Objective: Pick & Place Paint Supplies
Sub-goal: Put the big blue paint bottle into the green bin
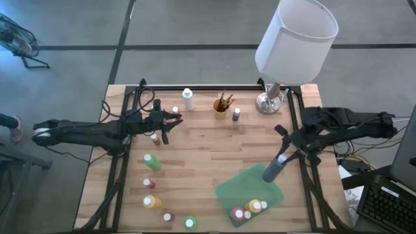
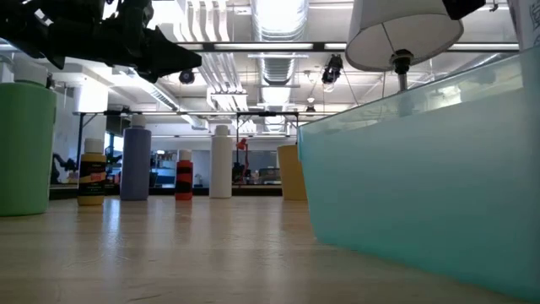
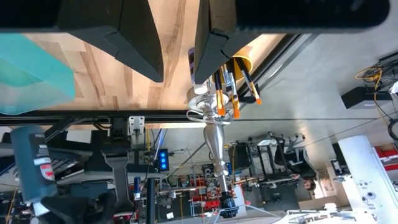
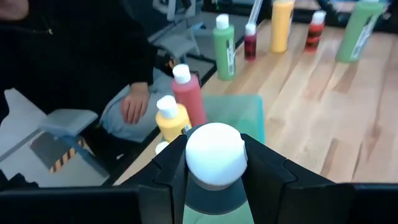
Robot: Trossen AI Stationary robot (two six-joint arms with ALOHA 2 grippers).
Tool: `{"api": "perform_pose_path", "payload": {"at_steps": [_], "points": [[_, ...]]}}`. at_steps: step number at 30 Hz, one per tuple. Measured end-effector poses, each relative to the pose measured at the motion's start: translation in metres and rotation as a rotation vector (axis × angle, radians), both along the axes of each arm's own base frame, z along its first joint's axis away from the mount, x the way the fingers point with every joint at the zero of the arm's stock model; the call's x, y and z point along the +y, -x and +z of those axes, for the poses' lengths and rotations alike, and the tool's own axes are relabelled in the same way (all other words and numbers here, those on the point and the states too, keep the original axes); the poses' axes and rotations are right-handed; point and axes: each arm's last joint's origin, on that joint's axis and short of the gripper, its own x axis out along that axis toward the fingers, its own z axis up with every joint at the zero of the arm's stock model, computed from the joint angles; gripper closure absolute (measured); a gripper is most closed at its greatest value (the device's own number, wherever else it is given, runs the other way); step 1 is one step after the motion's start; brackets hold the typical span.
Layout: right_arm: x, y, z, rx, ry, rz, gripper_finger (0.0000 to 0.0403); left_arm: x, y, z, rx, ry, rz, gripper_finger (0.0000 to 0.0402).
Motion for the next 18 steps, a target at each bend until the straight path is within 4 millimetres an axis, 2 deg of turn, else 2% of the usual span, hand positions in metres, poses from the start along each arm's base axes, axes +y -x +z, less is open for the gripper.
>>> {"api": "perform_pose_path", "payload": {"at_steps": [5, 18], "points": [[0.010, -0.009, -0.006, 0.074, 0.019, 0.007, 0.0291, 0.000, 0.000, 0.000, -0.001, 0.000, 0.000, 0.0305], [0.050, -0.008, -0.012, 0.094, 0.132, -0.013, 0.0292, 0.000, 0.000, 0.000, -0.001, 0.000, -0.001, 0.0305]]}}
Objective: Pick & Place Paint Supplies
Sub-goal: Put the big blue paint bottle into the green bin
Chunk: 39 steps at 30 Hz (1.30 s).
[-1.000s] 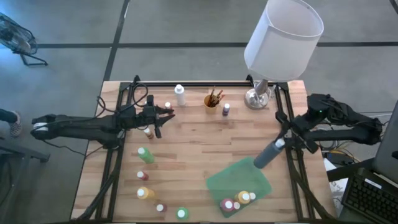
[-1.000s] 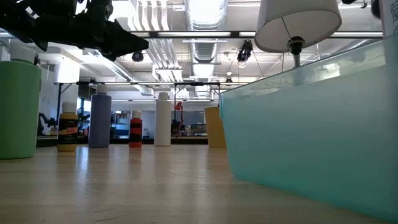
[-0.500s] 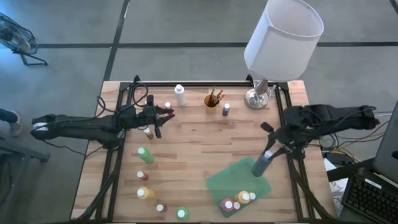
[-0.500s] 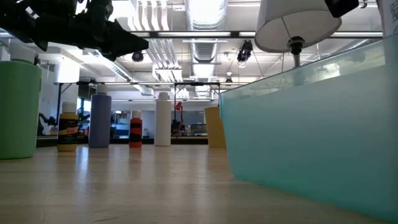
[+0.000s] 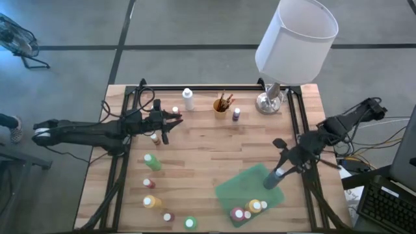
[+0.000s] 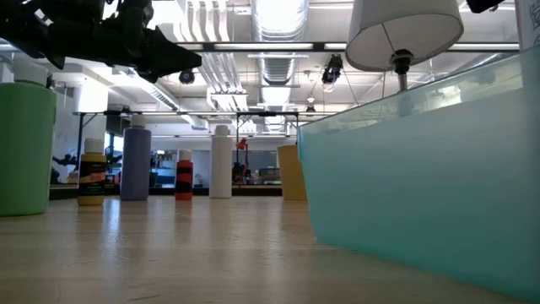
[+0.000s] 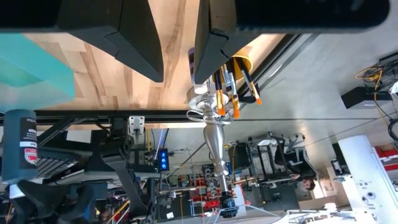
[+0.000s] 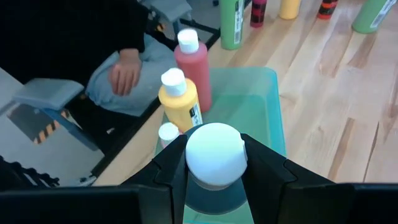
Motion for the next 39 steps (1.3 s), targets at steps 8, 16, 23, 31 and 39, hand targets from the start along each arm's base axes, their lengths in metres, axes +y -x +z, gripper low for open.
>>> {"api": "perform_pose_path", "payload": {"at_steps": [8, 16, 23, 31, 39], "points": [[0.024, -0.001, -0.009, 0.026, 0.063, -0.021, 0.0292, 0.000, 0.000, 0.000, 0.000, 0.000, 0.000, 0.0305], [0.043, -0.005, -0.018, 0.041, 0.071, -0.018, 0.0292, 0.000, 0.000, 0.000, 0.000, 0.000, 0.001, 0.0305], [0.048, -0.006, -0.034, 0.073, 0.060, -0.082, 0.0291, 0.000, 0.000, 0.000, 0.000, 0.000, 0.001, 0.0305], [0.052, -0.005, -0.045, 0.095, 0.021, -0.097, 0.0292, 0.000, 0.000, 0.000, 0.000, 0.000, 0.001, 0.0305], [0.061, -0.004, -0.060, 0.112, 0.034, -0.090, 0.0292, 0.000, 0.000, 0.000, 0.000, 0.000, 0.001, 0.0305]]}}
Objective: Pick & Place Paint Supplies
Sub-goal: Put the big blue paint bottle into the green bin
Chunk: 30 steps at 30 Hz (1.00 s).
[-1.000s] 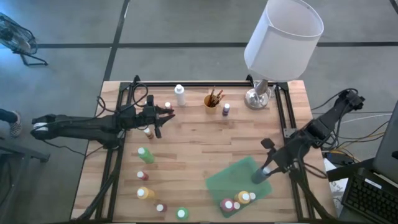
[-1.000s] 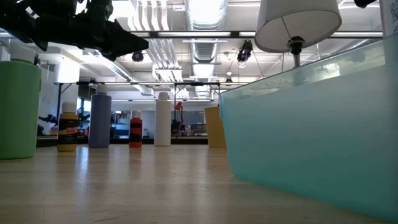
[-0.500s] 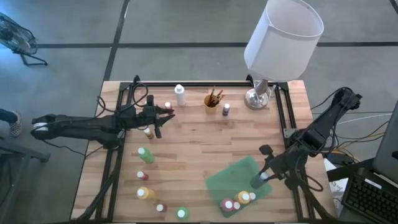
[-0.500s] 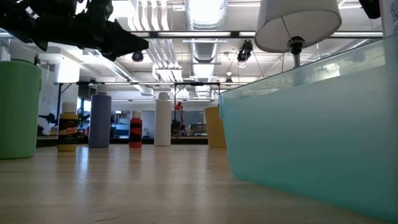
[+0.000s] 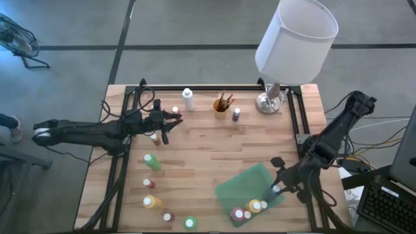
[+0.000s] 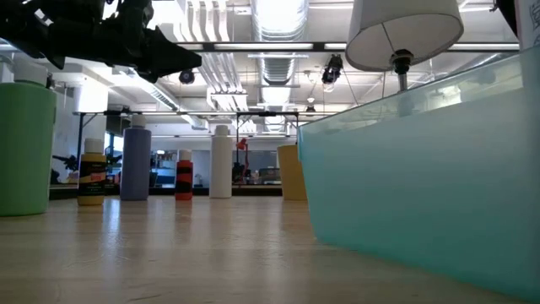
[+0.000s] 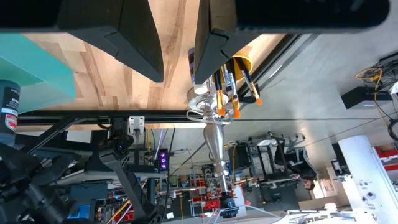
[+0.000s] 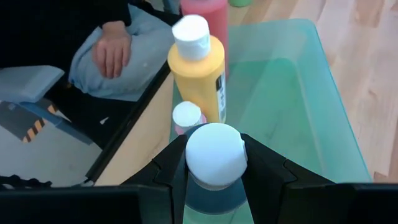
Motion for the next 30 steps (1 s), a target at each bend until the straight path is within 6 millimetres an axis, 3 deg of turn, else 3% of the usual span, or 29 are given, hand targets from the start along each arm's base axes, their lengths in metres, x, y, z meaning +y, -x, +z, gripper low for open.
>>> {"api": "perform_pose_path", "payload": {"at_steps": [16, 30], "points": [[0.022, 0.002, -0.015, -0.003, 0.075, 0.002, 0.0292, 0.000, 0.000, 0.000, 0.000, 0.000, -0.001, 0.0305], [0.029, 0.006, -0.016, -0.018, 0.069, 0.005, 0.0291, 0.000, 0.000, 0.000, 0.000, 0.000, 0.000, 0.0305]]}}
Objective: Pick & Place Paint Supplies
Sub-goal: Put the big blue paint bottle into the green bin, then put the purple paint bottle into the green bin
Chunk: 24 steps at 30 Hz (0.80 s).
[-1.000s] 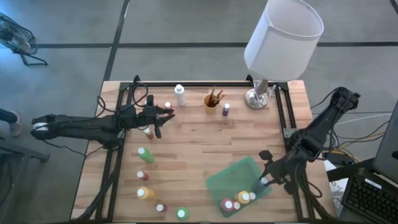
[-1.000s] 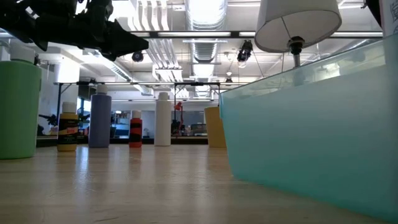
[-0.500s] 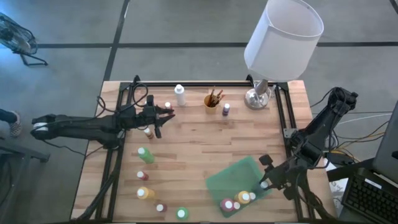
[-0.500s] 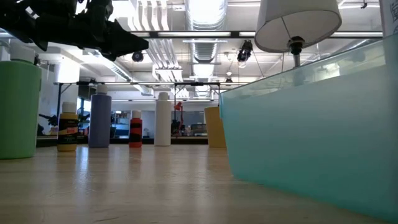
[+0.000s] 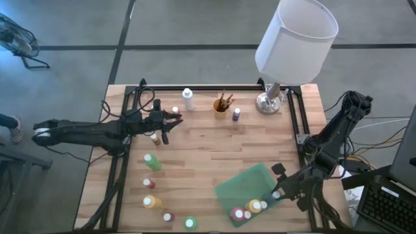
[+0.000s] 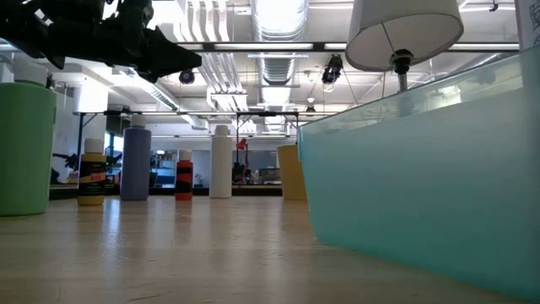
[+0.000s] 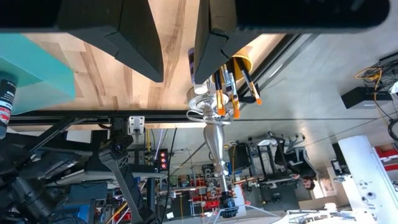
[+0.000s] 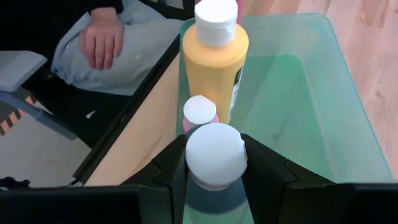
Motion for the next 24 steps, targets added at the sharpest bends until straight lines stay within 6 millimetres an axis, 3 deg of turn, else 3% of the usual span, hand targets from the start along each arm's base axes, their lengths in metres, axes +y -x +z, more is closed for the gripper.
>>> {"api": "perform_pose_path", "payload": {"at_steps": [10, 24], "points": [[-0.001, 0.001, -0.003, 0.029, -0.041, -0.035, 0.0210, 0.000, 0.000, 0.000, 0.000, 0.000, 0.001, 0.0305], [-0.004, 0.003, 0.017, -0.025, -0.076, -0.017, 0.0172, 0.000, 0.000, 0.000, 0.000, 0.000, 0.001, 0.0305]]}}
